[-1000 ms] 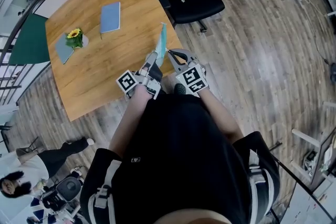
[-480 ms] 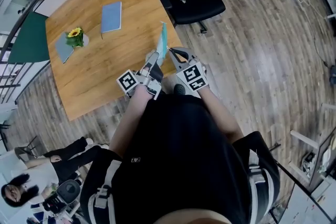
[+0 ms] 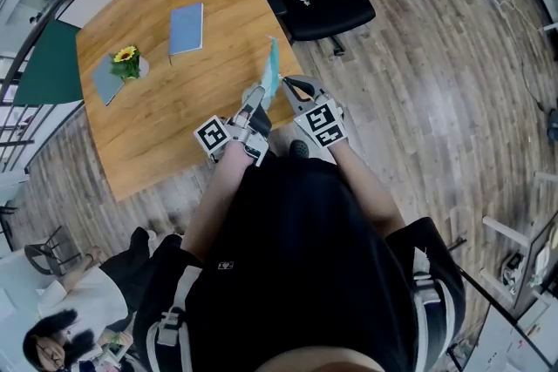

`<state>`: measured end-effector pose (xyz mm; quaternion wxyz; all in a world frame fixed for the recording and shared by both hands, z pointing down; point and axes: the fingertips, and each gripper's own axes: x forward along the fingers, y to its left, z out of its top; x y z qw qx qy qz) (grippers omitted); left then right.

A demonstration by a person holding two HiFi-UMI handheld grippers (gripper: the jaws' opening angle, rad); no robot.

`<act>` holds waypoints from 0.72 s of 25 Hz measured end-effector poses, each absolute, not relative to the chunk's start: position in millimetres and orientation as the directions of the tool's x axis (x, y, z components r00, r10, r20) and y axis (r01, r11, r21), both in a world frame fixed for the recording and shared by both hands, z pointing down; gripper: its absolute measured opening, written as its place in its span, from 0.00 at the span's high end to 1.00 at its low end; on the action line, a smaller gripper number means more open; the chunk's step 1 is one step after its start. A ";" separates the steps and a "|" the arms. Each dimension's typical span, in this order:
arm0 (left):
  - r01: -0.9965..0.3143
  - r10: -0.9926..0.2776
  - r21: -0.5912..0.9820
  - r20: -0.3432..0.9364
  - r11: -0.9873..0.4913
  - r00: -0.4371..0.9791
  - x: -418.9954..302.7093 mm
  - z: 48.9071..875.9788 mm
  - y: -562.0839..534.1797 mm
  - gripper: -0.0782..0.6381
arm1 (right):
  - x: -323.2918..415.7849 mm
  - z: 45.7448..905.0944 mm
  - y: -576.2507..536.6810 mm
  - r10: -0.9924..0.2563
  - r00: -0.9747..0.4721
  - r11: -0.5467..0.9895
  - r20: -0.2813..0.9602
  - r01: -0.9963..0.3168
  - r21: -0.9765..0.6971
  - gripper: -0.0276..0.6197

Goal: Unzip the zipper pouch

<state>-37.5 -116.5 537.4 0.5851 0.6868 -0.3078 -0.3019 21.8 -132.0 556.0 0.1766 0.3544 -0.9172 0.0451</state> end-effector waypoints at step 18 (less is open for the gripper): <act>-0.056 -0.776 0.988 -0.076 -0.142 0.627 -39.9 534.1 -118.2 0.88 | 24.7 552.6 -150.3 -0.650 -0.676 0.723 0.346 -0.691 0.008 0.95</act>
